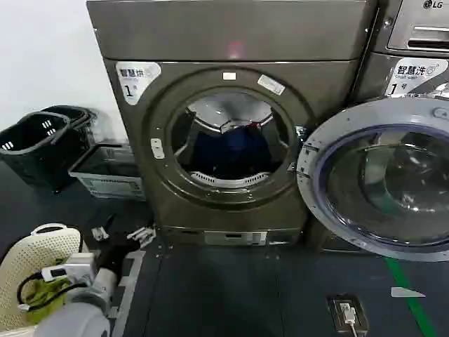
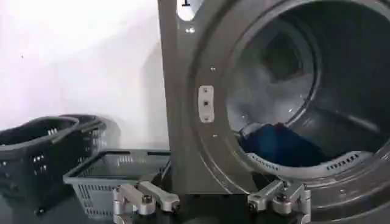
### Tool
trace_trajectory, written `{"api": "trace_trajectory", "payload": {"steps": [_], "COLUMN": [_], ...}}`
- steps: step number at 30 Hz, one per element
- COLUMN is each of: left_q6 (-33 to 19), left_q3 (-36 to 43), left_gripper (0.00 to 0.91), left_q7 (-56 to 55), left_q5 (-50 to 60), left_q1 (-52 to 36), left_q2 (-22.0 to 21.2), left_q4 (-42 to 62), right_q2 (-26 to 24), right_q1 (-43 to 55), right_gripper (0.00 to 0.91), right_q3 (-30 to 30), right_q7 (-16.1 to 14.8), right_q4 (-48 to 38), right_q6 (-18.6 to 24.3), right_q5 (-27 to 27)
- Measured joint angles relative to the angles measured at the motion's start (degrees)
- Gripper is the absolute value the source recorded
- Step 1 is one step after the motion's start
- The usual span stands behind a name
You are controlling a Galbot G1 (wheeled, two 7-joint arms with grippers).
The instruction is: Grasp the clothes from the dryer.
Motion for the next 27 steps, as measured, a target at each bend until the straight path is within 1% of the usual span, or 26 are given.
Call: {"api": "trace_trajectory", "payload": {"steps": [9,27], "left_q6": [0.0,0.0], "left_q3": [0.19,0.27], "left_gripper": [0.907,0.907], "left_q7": [0.08,0.05], "left_q5": [0.09,-0.13], "left_q1": [0.17,-0.27], "left_q2": [-0.03,0.32], "left_q4": [0.0,0.55], "right_q2": [-0.07,-0.04], "right_q1": [-0.07,0.41], "right_gripper": [0.907,0.907], "right_q3": [-0.65,-1.49], "right_q7": [0.98,3.05], "right_q4": [-1.0,-0.99], "right_q6": [2.79,3.63], "right_q5": [0.99,1.36]}}
